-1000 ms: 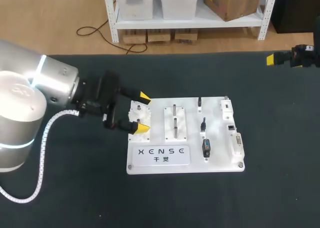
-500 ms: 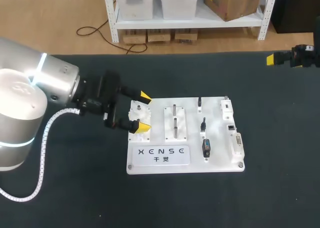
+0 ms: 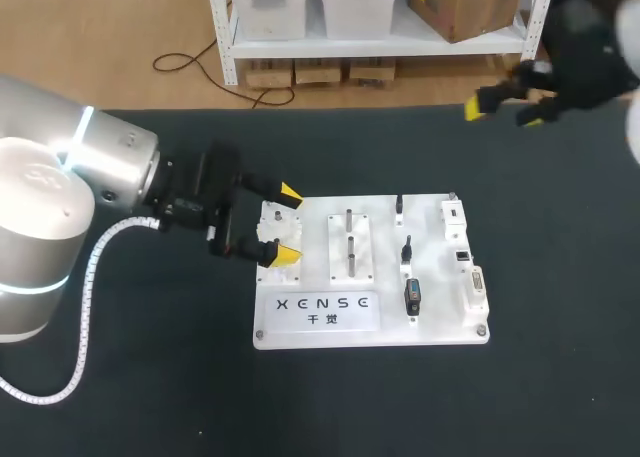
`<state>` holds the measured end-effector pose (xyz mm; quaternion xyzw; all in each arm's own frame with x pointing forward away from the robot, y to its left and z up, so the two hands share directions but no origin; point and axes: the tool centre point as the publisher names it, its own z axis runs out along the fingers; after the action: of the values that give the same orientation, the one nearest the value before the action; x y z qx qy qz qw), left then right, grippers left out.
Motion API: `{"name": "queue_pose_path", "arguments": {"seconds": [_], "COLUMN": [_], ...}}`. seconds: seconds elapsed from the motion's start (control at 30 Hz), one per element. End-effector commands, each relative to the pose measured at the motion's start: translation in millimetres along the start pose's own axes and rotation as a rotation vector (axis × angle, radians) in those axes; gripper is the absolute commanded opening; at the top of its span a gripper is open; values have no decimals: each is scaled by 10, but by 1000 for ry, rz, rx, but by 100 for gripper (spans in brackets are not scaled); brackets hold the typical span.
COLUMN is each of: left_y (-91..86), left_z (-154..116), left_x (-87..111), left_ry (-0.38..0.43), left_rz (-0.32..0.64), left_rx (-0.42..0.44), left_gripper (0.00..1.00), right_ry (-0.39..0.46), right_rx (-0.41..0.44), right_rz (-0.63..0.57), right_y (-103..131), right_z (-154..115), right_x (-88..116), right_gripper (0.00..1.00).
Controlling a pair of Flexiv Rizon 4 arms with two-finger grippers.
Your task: Insert the Ethernet cable into its matching sockets.
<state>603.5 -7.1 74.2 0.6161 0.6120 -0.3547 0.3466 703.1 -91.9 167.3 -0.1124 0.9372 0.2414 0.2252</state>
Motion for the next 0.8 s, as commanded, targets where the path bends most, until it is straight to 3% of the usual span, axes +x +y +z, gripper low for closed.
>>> {"name": "queue_pose_path", "arguments": {"seconds": [0.03,0.43,0.8], "left_y": [-1,-1,-1], "left_z": [-3,-3,-3], "left_x": [8,8,8], "left_ry": [-2,-2,-2], "left_rz": [1,1,1], "left_rx": [-1,-1,-1], "left_gripper": [100,100,100], "right_ry": [89,200,276], "right_rx": [144,329,447], "right_rz": [11,78,99], "right_y": [270,766,688], "right_z": [43,489,783], "right_x": [-49,418,859], "right_gripper": [100,100,100]}}
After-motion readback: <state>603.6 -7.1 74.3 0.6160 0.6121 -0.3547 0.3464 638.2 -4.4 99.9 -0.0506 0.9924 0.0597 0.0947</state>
